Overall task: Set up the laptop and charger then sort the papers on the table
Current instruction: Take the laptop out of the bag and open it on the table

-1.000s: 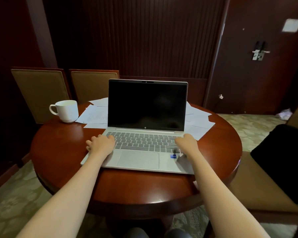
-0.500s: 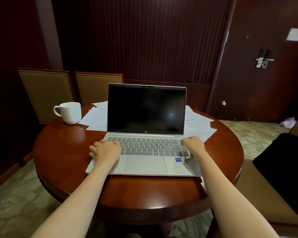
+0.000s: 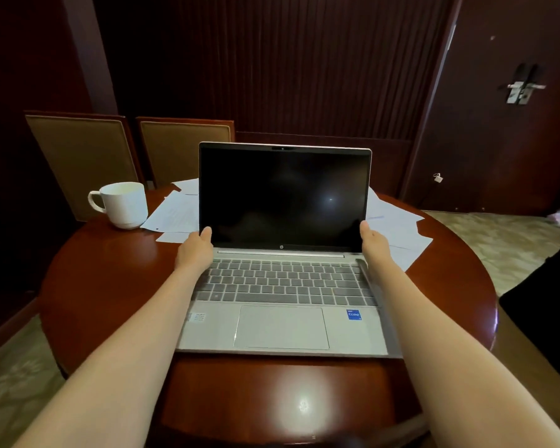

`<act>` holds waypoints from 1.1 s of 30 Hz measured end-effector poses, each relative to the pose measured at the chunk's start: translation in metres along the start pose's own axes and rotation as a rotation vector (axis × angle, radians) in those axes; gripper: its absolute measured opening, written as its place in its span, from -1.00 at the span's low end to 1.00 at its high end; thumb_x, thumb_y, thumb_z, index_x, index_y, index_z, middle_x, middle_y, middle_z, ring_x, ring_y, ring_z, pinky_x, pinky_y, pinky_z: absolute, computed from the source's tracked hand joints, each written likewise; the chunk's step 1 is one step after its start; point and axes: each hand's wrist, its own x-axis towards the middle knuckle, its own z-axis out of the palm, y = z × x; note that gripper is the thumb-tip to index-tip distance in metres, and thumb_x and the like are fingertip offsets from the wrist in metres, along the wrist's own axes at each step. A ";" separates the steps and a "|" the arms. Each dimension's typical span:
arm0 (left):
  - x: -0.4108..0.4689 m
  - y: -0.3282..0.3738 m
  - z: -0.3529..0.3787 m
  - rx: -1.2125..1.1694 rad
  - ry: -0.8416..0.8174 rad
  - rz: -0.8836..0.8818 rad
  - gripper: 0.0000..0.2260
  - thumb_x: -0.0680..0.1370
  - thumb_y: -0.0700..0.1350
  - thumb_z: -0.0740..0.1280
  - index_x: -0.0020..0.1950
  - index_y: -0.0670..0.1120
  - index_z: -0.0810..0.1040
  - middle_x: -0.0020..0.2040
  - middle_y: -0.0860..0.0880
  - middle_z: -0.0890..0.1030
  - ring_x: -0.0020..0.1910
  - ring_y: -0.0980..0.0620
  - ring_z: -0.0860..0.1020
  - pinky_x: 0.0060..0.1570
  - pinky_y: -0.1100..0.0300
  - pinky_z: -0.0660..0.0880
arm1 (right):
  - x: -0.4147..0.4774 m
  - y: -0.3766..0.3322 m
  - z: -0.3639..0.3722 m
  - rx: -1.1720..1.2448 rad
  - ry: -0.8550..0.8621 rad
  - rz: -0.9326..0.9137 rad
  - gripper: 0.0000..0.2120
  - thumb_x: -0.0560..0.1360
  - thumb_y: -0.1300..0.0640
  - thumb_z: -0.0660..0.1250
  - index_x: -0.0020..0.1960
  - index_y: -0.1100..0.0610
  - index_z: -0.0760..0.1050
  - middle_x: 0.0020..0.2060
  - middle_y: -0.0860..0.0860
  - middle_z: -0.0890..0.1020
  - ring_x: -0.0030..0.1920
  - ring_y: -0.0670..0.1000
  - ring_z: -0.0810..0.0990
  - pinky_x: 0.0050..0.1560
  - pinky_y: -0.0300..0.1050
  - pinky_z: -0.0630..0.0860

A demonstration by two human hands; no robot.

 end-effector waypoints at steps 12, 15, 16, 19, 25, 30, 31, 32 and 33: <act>0.034 0.000 0.010 -0.070 0.111 -0.063 -0.58 0.68 -0.08 -0.05 0.33 -0.33 0.39 0.31 -0.33 0.42 0.30 -0.28 0.36 0.25 -0.01 0.31 | 0.025 0.014 0.016 -0.020 0.197 0.045 -0.55 0.62 -0.06 0.05 -0.38 0.13 0.28 -0.28 0.11 0.46 -0.10 0.10 0.43 -0.05 -0.10 0.34; 0.036 -0.001 0.012 -0.094 0.142 -0.074 -0.56 0.67 -0.05 -0.04 0.29 -0.34 0.43 0.28 -0.32 0.45 0.28 -0.28 0.38 0.24 0.01 0.32 | 0.025 0.014 0.019 -0.009 0.211 0.045 -0.55 0.62 -0.05 0.06 -0.36 0.16 0.32 -0.20 0.13 0.47 -0.18 0.06 0.43 -0.22 -0.16 0.34; 0.037 -0.001 0.013 -0.097 0.146 -0.076 -0.56 0.67 -0.04 -0.03 0.28 -0.34 0.43 0.28 -0.32 0.45 0.28 -0.27 0.38 0.24 0.01 0.33 | 0.026 0.014 0.020 -0.013 0.210 0.043 -0.57 0.62 -0.05 0.06 -0.31 0.19 0.36 -0.16 0.14 0.47 -0.16 0.07 0.43 -0.24 -0.16 0.33; 0.037 0.000 0.013 -0.106 0.145 -0.069 -0.56 0.67 -0.04 -0.03 0.28 -0.34 0.43 0.28 -0.32 0.45 0.28 -0.27 0.39 0.23 0.00 0.33 | 0.028 0.013 0.020 -0.007 0.203 0.053 -0.64 0.62 -0.06 0.08 -0.09 0.23 0.39 -0.12 0.13 0.46 -0.08 0.07 0.43 -0.29 -0.21 0.32; 0.038 -0.001 0.013 -0.100 0.151 -0.070 -0.56 0.67 -0.04 -0.04 0.26 -0.33 0.45 0.26 -0.32 0.46 0.26 -0.27 0.40 0.21 -0.01 0.34 | 0.027 0.011 0.019 0.001 0.198 0.082 -0.63 0.60 -0.08 0.10 -0.08 0.23 0.38 -0.18 0.12 0.46 -0.29 -0.01 0.40 -0.37 -0.29 0.24; 0.032 0.000 0.011 -0.113 0.149 -0.055 -0.57 0.67 -0.04 -0.01 0.27 -0.33 0.44 0.26 -0.32 0.46 0.26 -0.27 0.40 0.22 -0.03 0.34 | 0.025 0.013 0.016 0.015 0.220 0.095 -0.56 0.58 -0.12 0.13 -0.35 0.15 0.31 -0.15 0.14 0.48 -0.34 -0.03 0.36 -0.34 -0.24 0.29; 0.030 0.000 0.011 -0.111 0.147 -0.047 -0.59 0.67 -0.05 0.00 0.28 -0.33 0.43 0.26 -0.32 0.46 0.26 -0.28 0.41 0.21 -0.03 0.34 | 0.023 0.012 0.015 0.029 0.218 0.098 -0.56 0.58 -0.12 0.14 -0.33 0.17 0.34 -0.15 0.14 0.48 -0.28 0.00 0.41 -0.28 -0.20 0.34; 0.028 0.000 0.010 -0.109 0.148 -0.038 -0.61 0.67 -0.06 0.02 0.28 -0.32 0.42 0.26 -0.32 0.46 0.26 -0.28 0.41 0.21 -0.03 0.34 | 0.020 0.011 0.014 0.044 0.216 0.098 -0.57 0.58 -0.11 0.15 -0.27 0.22 0.40 -0.13 0.14 0.49 -0.20 0.03 0.45 -0.19 -0.16 0.38; 0.025 0.000 0.010 -0.114 0.155 -0.032 -0.63 0.67 -0.07 0.04 0.29 -0.31 0.40 0.26 -0.31 0.45 0.26 -0.27 0.41 0.20 -0.03 0.35 | 0.018 0.010 0.012 0.052 0.212 0.096 -0.58 0.58 -0.09 0.16 -0.16 0.26 0.46 -0.11 0.16 0.50 -0.12 0.07 0.47 -0.10 -0.11 0.41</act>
